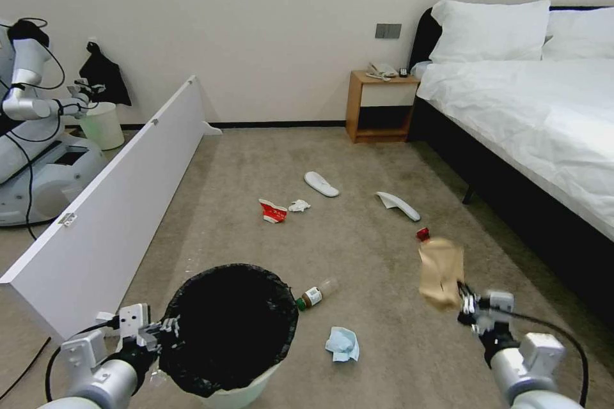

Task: Pick up the trash bin, then pick up the garbage from the floor and place it into the trash bin.

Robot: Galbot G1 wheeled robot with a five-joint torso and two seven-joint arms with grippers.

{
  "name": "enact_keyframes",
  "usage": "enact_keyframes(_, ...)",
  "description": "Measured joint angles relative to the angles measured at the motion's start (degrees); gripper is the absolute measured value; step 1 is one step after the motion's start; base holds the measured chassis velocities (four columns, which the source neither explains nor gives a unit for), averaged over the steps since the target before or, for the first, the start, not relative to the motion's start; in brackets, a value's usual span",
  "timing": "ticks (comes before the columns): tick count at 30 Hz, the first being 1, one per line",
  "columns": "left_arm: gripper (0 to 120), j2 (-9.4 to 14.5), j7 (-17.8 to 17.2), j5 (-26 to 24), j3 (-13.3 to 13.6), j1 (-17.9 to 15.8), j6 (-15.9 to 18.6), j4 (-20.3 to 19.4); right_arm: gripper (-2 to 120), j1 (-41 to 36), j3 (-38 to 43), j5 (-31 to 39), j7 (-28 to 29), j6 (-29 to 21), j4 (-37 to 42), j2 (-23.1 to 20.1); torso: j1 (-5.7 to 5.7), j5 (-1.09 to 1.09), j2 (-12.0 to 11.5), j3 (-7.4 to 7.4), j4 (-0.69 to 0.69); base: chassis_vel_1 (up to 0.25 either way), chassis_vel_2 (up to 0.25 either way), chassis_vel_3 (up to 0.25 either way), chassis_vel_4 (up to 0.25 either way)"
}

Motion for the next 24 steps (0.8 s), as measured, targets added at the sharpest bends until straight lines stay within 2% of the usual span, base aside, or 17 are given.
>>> enact_keyframes(2,4,-0.51,-0.01,0.48,0.61,0.56,0.01,-0.53,0,1.01,-0.96,2.83,-1.45,2.32,2.22,-4.22,0.0,0.03,0.0,0.0,0.0,0.0,0.0,0.0,0.0)
enact_keyframes(4,4,-0.57,-0.01,0.51,0.65,0.59,0.01,-0.56,0,1.11,-1.04,3.11,-1.56,2.5,2.37,-4.62,0.0,0.03,0.0,0.0,0.0,0.0,0.0,0.0,0.0)
enact_keyframes(5,4,-0.9,-0.01,0.83,1.03,0.69,0.01,-0.73,0,2.18,-1.81,5.39,-2.82,4.02,3.56,-8.4,0.0,0.01,0.0,0.0,0.0,0.0,0.0,0.0,0.0)
enact_keyframes(8,4,-0.96,-0.01,0.97,1.2,0.7,0.01,-0.8,0,2.9,-2.22,6.73,-3.59,4.66,4.16,-10.25,0.0,0.01,0.0,0.0,0.0,0.0,0.0,0.0,0.0)
enact_keyframes(9,4,-0.96,-0.03,1.29,1.47,0.67,0.01,-0.85,0,4.39,-3.19,10.16,-5.06,5.32,5.18,-13.18,0.0,0.01,0.0,0.0,-0.01,0.0,0.0,0.0,0.0)
enact_keyframes(10,4,-0.96,-0.03,1.29,1.47,0.67,0.01,-0.85,0,4.39,-3.19,10.16,-5.06,5.32,5.18,-13.18,0.0,0.01,0.0,0.0,-0.01,0.0,0.0,0.0,0.0)
enact_keyframes(12,4,-0.95,-0.06,1.95,2.29,0.7,0.01,-1.09,0,9.2,-6.96,20.21,-10.77,6.73,5.99,-18.53,0.0,0.0,0.0,0.0,-0.01,0.0,0.0,0.0,0.0)
enact_keyframes(16,4,-1.15,-0.09,2.42,2.79,0.79,0.03,-1.11,0,13.24,-10.26,23.96,-13.47,7.67,4.75,-20.18,0.0,0.01,0.0,0.01,-0.01,0.0,0.0,0.0,0.0)
enact_keyframes(18,4,-1.42,-0.09,2.95,3.19,0.82,0.04,-1.04,0,19.13,-14.52,27.65,-16.93,7.81,3.92,-20.88,0.0,0.0,0.0,0.01,0.01,0.0,0.0,0.0,0.0)
enact_keyframes(24,4,-1.46,-0.04,3.09,2.99,0.78,0.04,-1.02,0,26.02,-22.5,29.54,-21.88,7.77,1.97,-21.95,0.0,0.0,0.0,0.01,-0.01,0.0,0.0,0.0,0.0)
